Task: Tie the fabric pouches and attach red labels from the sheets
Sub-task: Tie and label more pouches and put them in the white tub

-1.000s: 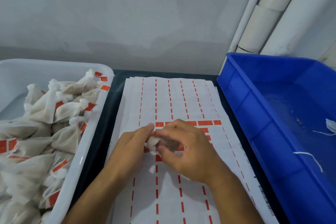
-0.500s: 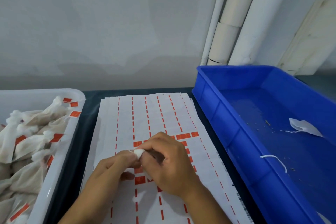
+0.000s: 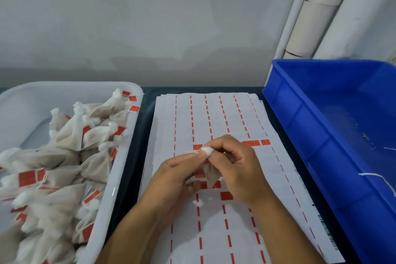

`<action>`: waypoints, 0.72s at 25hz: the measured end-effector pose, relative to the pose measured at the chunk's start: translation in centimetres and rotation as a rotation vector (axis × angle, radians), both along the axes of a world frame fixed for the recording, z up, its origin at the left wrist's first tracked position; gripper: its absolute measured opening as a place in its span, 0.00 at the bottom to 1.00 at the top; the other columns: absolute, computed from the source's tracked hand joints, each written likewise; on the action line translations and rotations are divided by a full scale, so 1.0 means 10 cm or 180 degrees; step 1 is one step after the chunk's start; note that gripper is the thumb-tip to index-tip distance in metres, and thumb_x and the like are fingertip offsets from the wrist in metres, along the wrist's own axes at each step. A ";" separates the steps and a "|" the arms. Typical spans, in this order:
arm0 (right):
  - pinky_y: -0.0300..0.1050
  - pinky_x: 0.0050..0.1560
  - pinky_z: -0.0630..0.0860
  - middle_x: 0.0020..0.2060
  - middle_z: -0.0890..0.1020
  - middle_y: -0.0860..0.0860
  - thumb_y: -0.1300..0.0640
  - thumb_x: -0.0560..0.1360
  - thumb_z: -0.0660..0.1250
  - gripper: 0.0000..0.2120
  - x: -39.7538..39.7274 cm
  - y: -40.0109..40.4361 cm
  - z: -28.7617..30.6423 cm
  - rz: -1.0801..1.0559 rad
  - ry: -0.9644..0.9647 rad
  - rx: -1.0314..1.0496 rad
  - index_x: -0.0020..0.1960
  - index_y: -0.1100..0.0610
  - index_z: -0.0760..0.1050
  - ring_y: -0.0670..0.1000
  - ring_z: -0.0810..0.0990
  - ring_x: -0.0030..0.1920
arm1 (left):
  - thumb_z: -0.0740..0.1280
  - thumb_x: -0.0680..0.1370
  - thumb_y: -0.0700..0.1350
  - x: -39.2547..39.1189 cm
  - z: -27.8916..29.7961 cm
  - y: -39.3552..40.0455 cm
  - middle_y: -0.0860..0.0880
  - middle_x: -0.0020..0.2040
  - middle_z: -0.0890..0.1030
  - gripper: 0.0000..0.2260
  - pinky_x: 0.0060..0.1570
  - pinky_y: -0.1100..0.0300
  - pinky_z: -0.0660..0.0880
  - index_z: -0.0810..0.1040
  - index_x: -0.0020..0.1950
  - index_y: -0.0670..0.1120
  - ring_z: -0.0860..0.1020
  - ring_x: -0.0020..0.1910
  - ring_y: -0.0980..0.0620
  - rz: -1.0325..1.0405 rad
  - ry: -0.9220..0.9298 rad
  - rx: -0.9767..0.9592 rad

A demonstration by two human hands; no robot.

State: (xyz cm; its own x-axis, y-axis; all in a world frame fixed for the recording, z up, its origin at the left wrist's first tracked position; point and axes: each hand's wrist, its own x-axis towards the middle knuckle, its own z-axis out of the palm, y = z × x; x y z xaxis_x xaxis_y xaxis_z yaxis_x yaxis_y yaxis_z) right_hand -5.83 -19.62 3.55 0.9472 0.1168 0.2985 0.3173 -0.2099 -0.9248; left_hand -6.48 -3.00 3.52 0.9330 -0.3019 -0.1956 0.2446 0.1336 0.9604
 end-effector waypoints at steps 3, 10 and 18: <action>0.42 0.46 0.83 0.43 0.84 0.42 0.53 0.79 0.65 0.06 0.00 0.02 0.01 0.0027 0.0083 0.0077 0.49 0.48 0.82 0.51 0.83 0.50 | 0.69 0.79 0.59 -0.01 0.04 0.01 0.45 0.54 0.87 0.17 0.50 0.58 0.82 0.87 0.54 0.48 0.85 0.55 0.46 0.0076 -0.0098 0.0085; 0.39 0.42 0.82 0.41 0.84 0.41 0.51 0.78 0.66 0.06 -0.01 0.05 0.01 -0.0281 0.0125 0.0175 0.48 0.45 0.82 0.49 0.84 0.49 | 0.73 0.73 0.59 -0.04 0.03 -0.06 0.54 0.54 0.86 0.12 0.56 0.55 0.81 0.88 0.50 0.54 0.83 0.56 0.52 0.0460 -0.0766 0.0614; 0.34 0.42 0.80 0.40 0.83 0.41 0.51 0.81 0.67 0.06 0.00 0.08 0.01 -0.0288 0.0540 0.0155 0.46 0.46 0.81 0.45 0.82 0.47 | 0.70 0.70 0.60 -0.03 0.05 -0.09 0.58 0.45 0.85 0.11 0.37 0.71 0.77 0.88 0.44 0.57 0.82 0.44 0.65 0.0867 -0.0409 0.0556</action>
State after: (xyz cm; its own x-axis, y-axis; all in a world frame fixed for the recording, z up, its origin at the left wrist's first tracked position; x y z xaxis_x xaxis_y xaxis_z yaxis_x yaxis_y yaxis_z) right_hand -5.84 -18.78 3.61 0.9904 0.0182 0.1369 0.1379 -0.1840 -0.9732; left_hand -6.81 -3.87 4.01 0.9951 -0.0108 -0.0980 0.0981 0.0081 0.9951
